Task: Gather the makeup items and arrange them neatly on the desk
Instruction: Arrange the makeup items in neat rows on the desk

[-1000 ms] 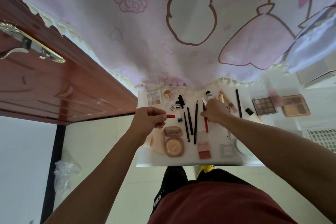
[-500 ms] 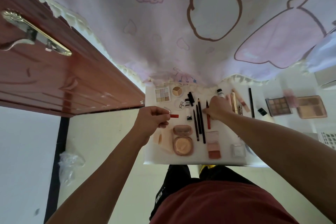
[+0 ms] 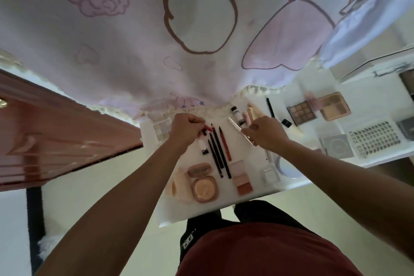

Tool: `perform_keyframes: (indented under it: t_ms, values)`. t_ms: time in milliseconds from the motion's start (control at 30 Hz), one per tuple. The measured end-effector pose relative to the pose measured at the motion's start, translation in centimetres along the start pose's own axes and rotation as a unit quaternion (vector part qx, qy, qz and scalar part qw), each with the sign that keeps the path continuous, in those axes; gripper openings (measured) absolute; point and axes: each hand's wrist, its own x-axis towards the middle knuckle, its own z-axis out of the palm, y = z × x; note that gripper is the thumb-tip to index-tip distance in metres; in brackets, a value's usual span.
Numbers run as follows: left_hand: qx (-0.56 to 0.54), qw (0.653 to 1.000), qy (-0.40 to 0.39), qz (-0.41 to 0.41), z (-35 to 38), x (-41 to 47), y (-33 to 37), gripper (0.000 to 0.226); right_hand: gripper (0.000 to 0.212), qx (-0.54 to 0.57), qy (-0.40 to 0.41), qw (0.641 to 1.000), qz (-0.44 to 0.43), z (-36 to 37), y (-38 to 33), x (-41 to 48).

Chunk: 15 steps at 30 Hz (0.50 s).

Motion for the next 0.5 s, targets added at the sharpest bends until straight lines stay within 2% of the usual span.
perform_keyframes:
  t_ms: [200,333,500]
  values:
    - [0.129,0.991,-0.012,0.039,3.7,5.9,0.9,0.011,0.023,0.026,0.023,0.997,0.07,-1.2,4.6,-3.6]
    - [0.247,0.965,-0.022,0.087,5.0,7.7,1.0,0.013,0.023,-0.005,0.013,0.996,0.088,-0.1,6.2,-5.2]
    - [0.29,0.951,-0.037,0.106,6.0,8.5,1.0,0.016,0.022,-0.038,-0.008,0.995,0.09,1.6,6.8,-5.0]
